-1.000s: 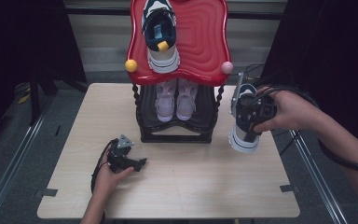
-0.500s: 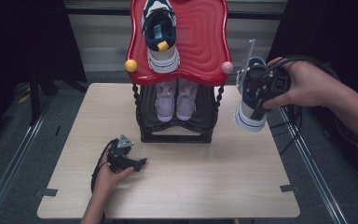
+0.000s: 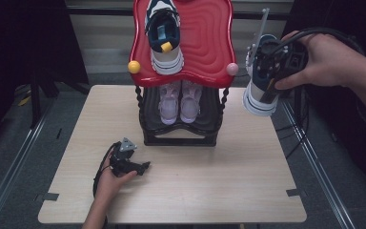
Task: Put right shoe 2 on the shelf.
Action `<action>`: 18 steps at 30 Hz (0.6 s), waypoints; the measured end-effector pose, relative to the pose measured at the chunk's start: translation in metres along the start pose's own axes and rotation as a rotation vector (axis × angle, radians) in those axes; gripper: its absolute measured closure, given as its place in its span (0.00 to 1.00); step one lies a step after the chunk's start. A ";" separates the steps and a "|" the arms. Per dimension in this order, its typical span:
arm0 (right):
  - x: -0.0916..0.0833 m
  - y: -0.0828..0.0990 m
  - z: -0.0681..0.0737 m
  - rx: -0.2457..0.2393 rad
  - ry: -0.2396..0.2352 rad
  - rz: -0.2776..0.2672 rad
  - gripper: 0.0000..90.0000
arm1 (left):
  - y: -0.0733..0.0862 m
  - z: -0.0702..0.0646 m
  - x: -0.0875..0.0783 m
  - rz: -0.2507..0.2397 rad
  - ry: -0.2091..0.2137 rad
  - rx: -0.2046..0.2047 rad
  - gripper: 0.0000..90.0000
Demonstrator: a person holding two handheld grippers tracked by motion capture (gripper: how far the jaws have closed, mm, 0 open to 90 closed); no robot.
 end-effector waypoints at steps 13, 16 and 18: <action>-0.031 -0.013 -0.007 -0.015 0.074 -0.019 0.82 | 0.000 0.000 0.000 0.000 0.000 0.000 0.08; -0.039 -0.018 -0.007 -0.018 0.089 -0.018 0.82 | 0.000 0.000 0.000 0.000 0.000 0.000 0.08; -0.045 -0.022 -0.006 -0.026 0.106 -0.020 0.82 | 0.000 0.000 0.000 0.000 0.000 0.000 0.08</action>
Point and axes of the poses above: each handheld gripper's, and its own axes: x roughly forward along the jaws, y roughly out of its underside, z roughly to its left, the point moved 4 cm from there along x, roughly forward along the jaws, and after that the axes turned 1 degree about x, right-handed, at the moved point
